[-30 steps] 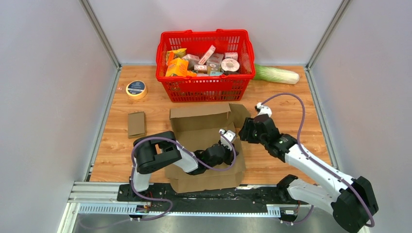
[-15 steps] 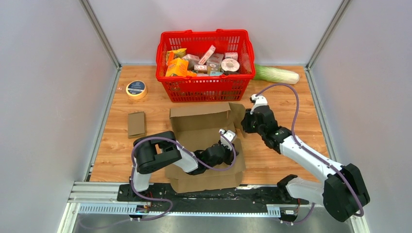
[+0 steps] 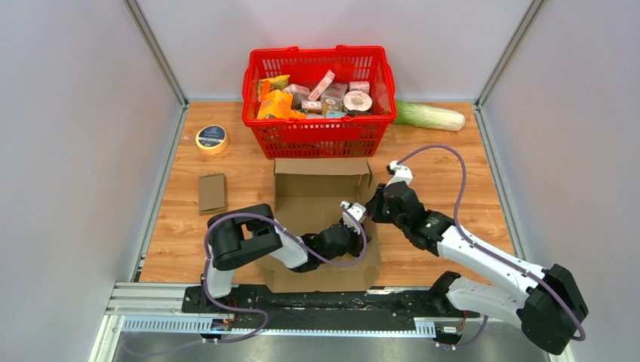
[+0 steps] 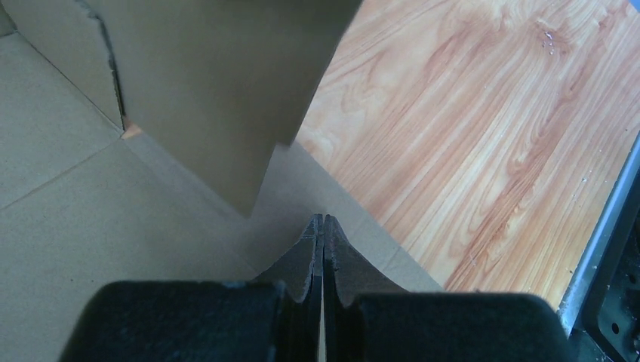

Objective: Fold the paper box

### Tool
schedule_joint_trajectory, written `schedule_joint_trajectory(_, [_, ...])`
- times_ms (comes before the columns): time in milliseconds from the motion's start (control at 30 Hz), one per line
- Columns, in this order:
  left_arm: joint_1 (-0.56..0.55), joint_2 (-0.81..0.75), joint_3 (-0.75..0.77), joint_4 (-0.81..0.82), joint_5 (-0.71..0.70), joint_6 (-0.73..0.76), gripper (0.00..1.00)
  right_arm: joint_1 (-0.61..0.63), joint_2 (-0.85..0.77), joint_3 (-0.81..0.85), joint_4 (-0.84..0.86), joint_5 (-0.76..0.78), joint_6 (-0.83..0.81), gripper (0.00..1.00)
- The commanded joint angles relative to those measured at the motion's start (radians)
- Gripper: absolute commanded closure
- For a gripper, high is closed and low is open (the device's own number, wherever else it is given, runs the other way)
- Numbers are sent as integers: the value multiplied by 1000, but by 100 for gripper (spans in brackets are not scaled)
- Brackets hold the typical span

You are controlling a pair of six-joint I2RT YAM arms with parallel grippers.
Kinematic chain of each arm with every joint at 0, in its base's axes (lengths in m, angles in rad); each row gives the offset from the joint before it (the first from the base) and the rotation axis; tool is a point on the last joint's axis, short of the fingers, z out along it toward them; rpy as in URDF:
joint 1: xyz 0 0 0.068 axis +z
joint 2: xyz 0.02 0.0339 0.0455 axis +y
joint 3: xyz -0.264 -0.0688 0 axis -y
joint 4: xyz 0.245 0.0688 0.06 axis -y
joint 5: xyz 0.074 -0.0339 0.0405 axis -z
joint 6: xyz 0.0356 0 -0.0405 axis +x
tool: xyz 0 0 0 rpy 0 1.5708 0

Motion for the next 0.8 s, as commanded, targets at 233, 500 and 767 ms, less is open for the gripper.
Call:
schedule_joint_trajectory(233, [-2,-103,-158,57,127,89,83,100,111,35,7,182,-47,87])
schedule_joint_trajectory(500, [-2,-604,-371,-160,107,137,59,99,101,33,23,181,-69,90])
schedule_joint_trajectory(767, [81,-1350,-310,-1131,-534,37,52,103,144,44,59,150,-57,90])
